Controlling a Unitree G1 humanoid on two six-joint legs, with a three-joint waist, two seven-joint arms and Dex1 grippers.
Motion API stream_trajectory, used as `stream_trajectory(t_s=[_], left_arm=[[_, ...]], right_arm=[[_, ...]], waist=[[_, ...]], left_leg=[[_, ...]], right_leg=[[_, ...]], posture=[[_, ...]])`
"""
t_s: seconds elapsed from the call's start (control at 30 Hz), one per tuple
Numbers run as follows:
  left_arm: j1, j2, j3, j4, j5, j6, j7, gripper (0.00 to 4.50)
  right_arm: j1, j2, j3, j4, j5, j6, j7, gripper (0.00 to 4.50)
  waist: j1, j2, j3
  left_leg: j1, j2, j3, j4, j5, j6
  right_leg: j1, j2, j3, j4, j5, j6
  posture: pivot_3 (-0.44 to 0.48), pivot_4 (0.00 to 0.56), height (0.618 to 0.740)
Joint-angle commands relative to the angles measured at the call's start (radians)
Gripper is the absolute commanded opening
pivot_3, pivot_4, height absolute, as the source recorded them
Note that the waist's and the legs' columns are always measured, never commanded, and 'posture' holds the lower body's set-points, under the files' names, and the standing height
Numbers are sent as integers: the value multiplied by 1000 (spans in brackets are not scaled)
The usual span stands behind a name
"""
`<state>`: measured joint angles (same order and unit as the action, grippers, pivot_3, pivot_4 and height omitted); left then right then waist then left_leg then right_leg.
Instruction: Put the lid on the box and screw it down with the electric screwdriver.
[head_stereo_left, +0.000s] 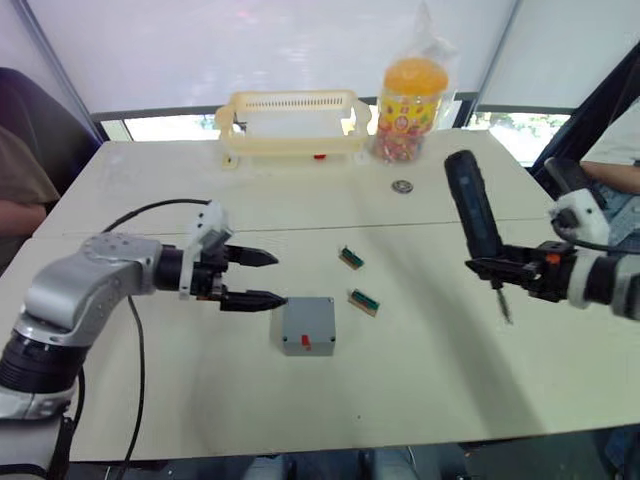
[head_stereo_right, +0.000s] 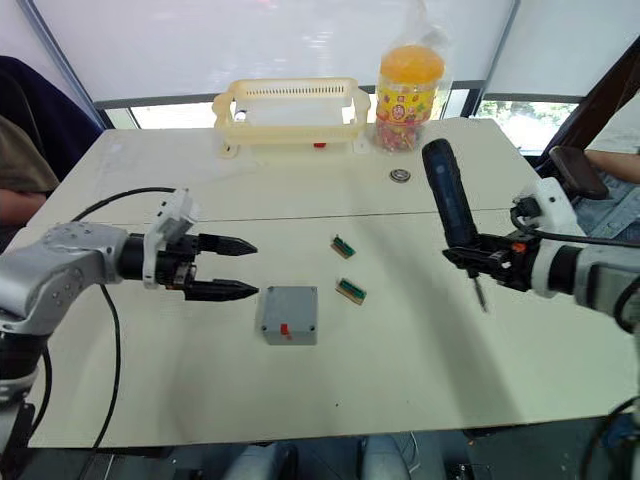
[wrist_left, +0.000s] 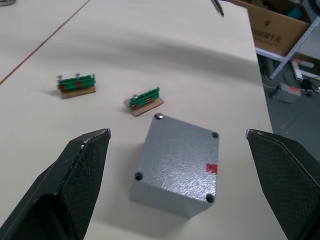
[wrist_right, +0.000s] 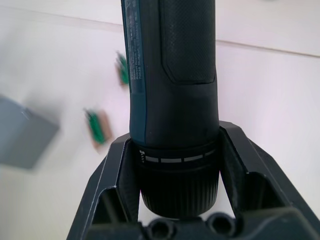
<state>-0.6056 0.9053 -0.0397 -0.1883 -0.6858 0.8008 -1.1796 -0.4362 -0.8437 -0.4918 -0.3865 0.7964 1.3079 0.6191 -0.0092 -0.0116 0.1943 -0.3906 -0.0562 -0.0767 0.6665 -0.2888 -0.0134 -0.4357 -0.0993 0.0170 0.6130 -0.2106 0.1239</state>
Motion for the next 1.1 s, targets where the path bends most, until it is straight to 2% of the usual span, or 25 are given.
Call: stream_trajectory(t_s=[0.03,0.17,0.23,0.33,0.53,0.8,1.1], left_arm=[[-38,6,-33,-13,42,-36,-41,4500],[-46,-49,-97,-19,107,-87,-28,4500],[-31,-83,-120,-16,140,-124,-18,4500],[8,-114,-129,-25,168,-171,-10,3638],[68,-179,-171,-41,246,-237,41,636],[99,-236,-199,-8,339,-276,121,636],[108,-232,-220,20,377,-285,99,636]], right_arm=[[-136,243,-67,-136,73,-214,-164,1749],[-82,475,105,-194,-94,-543,-202,1749],[-50,562,226,-187,-166,-646,-215,1749],[0,623,332,-172,-200,-719,-197,1749],[104,693,448,-148,-272,-840,-207,1749],[131,751,550,-96,-323,-907,-224,1749],[145,771,586,-61,-344,-948,-217,1749]], waist=[[-9,1,1],[-2,1,0],[-2,1,0],[-8,1,0],[-5,1,0],[-8,1,0],[-8,1,0]], left_leg=[[0,0,1,0,0,-1],[2,1,-2,-1,2,-3],[2,1,-3,-1,3,-4],[0,0,0,-1,4,-6],[0,0,-1,-1,4,-7],[0,0,-1,-1,4,-7],[1,-1,-1,-1,5,-8]], right_leg=[[0,0,2,0,1,-1],[0,2,-1,3,1,-1],[0,2,-2,4,1,-1],[-5,2,2,6,2,-1],[-6,2,2,9,2,-1],[-7,2,2,12,2,-2],[-7,2,2,12,2,-2]], posture=[[0,150,740],[0,150,740],[0,150,740],[0,150,740],[0,150,740],[0,150,740],[0,150,740]])
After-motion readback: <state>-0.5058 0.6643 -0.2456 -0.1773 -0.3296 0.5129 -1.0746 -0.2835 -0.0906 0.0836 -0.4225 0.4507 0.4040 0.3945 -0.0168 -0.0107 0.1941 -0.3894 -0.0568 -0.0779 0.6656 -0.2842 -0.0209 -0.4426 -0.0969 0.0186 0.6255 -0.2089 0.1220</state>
